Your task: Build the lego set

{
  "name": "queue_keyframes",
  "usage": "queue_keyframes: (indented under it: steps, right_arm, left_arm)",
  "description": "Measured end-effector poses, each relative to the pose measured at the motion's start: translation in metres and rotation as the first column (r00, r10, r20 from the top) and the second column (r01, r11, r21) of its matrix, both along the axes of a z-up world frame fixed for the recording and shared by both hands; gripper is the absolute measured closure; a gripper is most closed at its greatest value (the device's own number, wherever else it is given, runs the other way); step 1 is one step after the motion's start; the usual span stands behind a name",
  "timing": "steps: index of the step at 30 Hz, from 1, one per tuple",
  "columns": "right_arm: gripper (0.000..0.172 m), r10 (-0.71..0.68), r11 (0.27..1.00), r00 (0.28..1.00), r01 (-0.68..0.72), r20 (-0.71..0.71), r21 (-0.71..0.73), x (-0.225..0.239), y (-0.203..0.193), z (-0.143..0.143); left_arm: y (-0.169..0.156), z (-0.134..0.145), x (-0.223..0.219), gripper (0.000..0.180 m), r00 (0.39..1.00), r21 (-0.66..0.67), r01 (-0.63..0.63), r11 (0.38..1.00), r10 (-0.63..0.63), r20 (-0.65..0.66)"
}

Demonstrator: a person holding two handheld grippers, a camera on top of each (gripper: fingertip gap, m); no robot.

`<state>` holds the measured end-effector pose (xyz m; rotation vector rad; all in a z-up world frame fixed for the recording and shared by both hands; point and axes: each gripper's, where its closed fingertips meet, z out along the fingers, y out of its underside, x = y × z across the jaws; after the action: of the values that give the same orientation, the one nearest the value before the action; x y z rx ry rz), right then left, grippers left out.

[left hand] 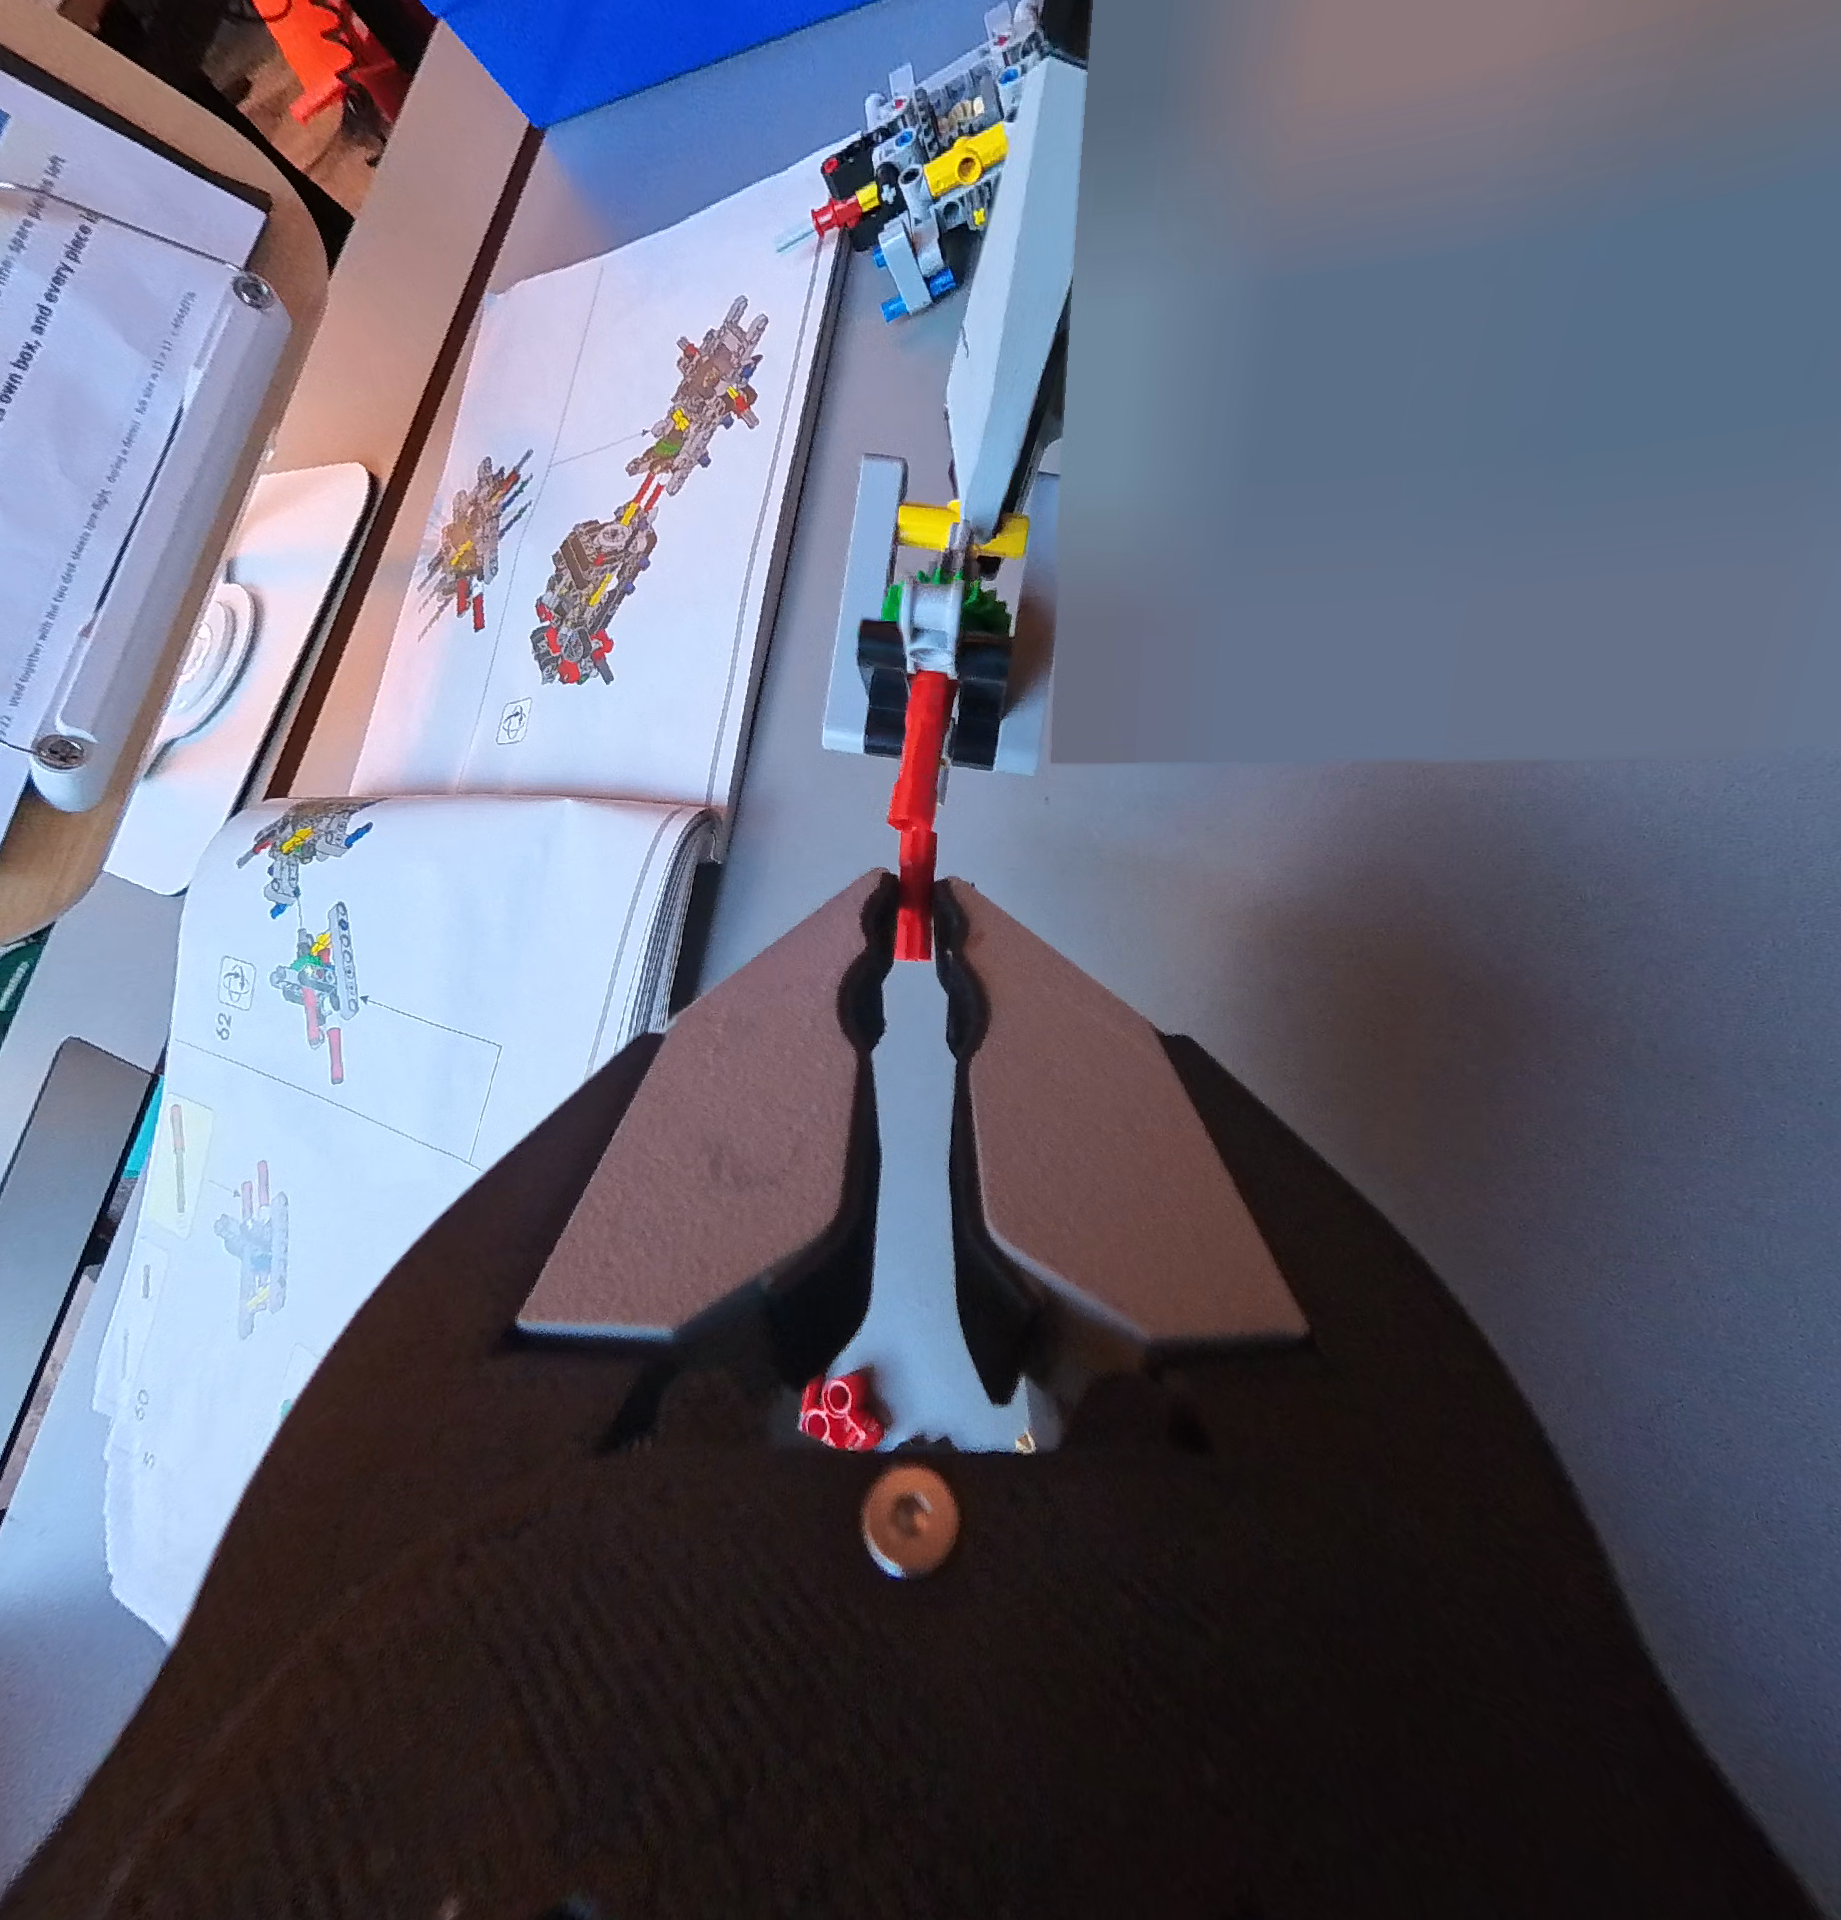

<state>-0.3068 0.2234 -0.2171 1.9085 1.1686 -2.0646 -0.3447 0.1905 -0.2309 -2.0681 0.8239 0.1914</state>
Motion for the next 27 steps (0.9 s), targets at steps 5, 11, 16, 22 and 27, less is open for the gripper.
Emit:
queue_keyframes:
  steps: [5,11,16,22,27]
  right_arm:
    - [0.168,0.006,1.000,1.000,-0.006,0.005,0.030,0.000,-0.002,-0.002]
    - [0.168,0.015,1.000,1.000,-0.015,0.015,0.026,0.000,-0.003,-0.003]
    - [0.168,0.018,1.000,1.000,-0.019,0.023,0.021,0.000,-0.004,-0.004]
    - [0.168,0.036,0.998,0.998,-0.039,0.042,0.058,0.000,-0.008,-0.008]
    - [0.168,0.067,0.991,0.995,-0.075,0.077,0.111,0.000,-0.014,-0.015]
  left_arm:
    - [-0.001,-0.003,0.000,0.178,1.000,-0.022,0.003,1.000,-0.003,0.009]
    - [-0.002,-0.005,0.000,0.178,1.000,-0.035,0.003,0.999,-0.003,0.021]
    - [-0.002,-0.005,0.003,0.178,0.999,-0.044,0.007,0.999,-0.005,0.041]
    - [-0.005,-0.011,0.002,0.178,0.999,-0.098,-0.008,0.995,0.012,0.038]
    - [-0.008,-0.018,0.000,0.178,0.999,-0.157,-0.028,0.987,0.031,0.017]
